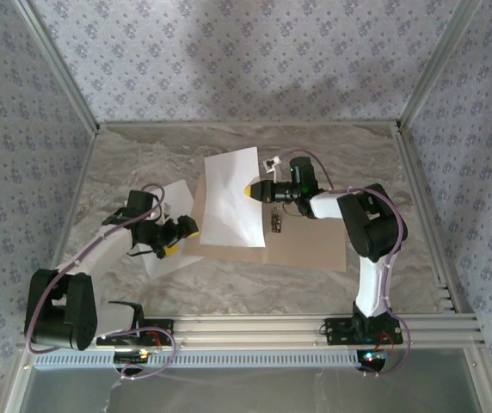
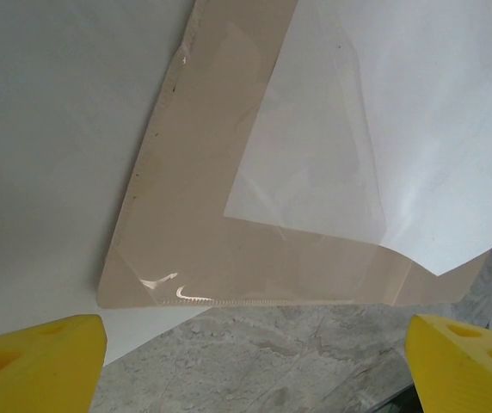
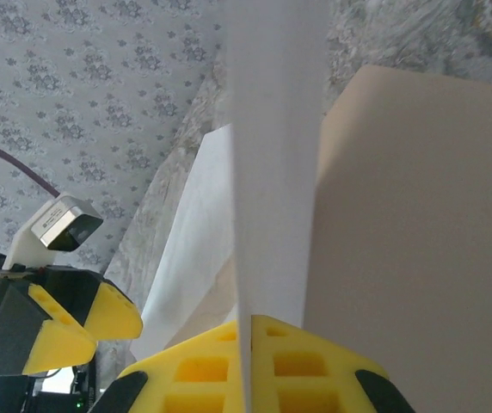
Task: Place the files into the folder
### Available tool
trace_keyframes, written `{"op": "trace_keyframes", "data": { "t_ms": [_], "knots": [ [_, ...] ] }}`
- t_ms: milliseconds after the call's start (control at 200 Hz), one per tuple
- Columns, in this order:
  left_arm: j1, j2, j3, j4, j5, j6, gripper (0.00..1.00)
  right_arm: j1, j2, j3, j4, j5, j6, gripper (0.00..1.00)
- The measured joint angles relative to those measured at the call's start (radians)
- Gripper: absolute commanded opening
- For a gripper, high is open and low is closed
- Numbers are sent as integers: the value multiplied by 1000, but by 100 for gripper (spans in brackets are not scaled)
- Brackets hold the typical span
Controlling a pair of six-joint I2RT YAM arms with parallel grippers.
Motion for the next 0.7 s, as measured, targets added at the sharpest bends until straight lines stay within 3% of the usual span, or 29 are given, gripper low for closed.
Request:
{"op": "trace_keyframes", "data": {
  "t_ms": [395,700],
  "knots": [
    [6,0,0,0,0,5,90,25,16,-28,35,5,13,0],
    [6,0,-16,0,3,4,90,25,16,-13,-207,108,-117,28]
  ]
}}
